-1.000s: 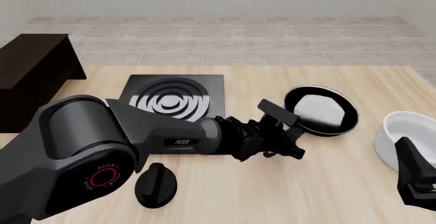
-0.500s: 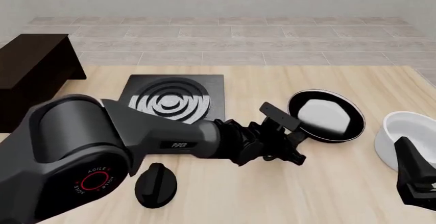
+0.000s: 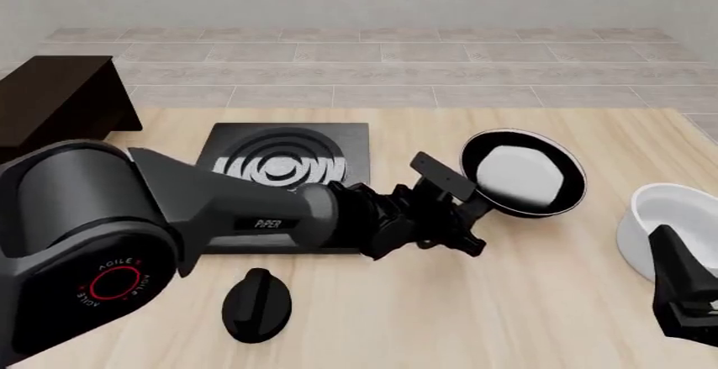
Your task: Put the frying pan on top of the cabinet.
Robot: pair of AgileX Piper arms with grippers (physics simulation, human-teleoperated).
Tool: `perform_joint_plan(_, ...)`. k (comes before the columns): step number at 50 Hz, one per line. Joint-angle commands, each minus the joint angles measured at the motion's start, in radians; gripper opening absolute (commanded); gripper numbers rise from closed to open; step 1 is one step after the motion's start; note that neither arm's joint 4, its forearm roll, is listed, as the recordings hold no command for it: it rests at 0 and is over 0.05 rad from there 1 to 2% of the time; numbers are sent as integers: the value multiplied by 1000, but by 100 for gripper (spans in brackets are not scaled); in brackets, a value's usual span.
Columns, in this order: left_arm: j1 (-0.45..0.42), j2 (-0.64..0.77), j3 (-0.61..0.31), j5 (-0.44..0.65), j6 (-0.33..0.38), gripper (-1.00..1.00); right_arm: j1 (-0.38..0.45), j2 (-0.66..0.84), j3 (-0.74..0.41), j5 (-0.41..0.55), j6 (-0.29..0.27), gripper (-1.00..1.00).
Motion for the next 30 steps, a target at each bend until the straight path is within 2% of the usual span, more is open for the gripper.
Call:
perform_joint_plan(1, 31, -64, -3, -7, 29, -100, -1, 2, 0, -2, 0, 100)
perform_joint_plan(5, 45, -85, -5, 3, 20, -100, 0, 0, 0, 0, 0, 100)
perform_joint_plan(18, 112, -141, 22, 5, 75, -100, -1, -17, 0, 14, 4, 100)
perform_joint_plan(24, 165, -223, 60, 16, 125, -100, 0, -13, 0, 8, 3, 100)
perform_joint_plan(30, 219, -275, 68, 48, 130, -100, 1, -16, 0, 9, 3, 100)
